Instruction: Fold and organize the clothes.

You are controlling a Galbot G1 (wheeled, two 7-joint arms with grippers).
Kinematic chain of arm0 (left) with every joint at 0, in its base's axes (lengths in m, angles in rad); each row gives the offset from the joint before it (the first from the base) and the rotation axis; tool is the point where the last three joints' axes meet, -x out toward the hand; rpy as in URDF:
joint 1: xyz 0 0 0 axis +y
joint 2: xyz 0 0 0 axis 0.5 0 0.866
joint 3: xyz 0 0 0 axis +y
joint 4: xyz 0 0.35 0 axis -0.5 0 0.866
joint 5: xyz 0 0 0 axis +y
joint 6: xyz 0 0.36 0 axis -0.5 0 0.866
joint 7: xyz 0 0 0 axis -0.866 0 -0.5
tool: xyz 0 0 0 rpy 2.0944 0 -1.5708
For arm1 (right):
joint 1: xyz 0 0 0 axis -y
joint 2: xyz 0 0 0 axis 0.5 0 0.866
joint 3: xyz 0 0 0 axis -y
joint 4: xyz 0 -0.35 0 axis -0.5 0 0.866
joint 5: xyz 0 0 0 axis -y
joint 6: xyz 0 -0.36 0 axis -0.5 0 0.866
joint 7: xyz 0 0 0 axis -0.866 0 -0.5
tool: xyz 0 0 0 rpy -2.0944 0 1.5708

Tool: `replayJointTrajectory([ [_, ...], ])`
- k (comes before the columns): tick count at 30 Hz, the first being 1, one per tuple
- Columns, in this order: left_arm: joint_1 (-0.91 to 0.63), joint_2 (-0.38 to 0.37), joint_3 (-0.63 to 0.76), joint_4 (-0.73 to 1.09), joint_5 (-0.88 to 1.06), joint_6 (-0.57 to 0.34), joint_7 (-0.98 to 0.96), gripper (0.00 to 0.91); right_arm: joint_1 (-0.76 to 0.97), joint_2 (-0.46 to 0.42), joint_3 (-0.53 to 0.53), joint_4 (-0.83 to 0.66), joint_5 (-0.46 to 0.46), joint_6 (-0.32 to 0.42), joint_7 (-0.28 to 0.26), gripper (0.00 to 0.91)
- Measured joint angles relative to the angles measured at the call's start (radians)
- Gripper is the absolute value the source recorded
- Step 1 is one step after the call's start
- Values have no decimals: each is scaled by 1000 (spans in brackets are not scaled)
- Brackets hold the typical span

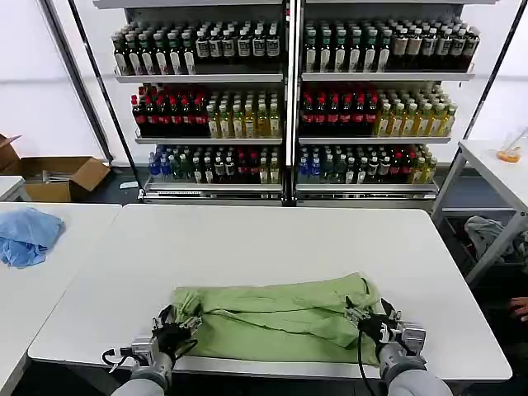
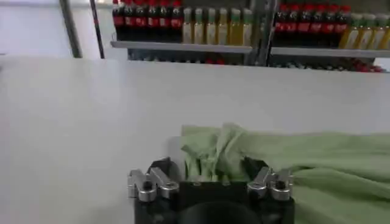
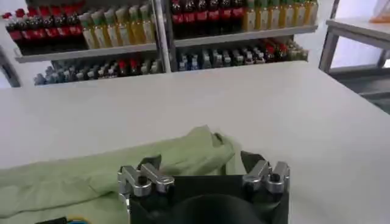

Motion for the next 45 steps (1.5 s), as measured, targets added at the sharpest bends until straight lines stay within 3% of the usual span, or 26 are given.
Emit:
replayJointTrajectory([
  [26,11,13,-118,-38,-234,-47,15,30,32,-15,12,-20,13,19,-19,907],
  [45,-37,208,-374,-134,-454,17,20,30,34,-30,25,-13,18,28,-37,907],
])
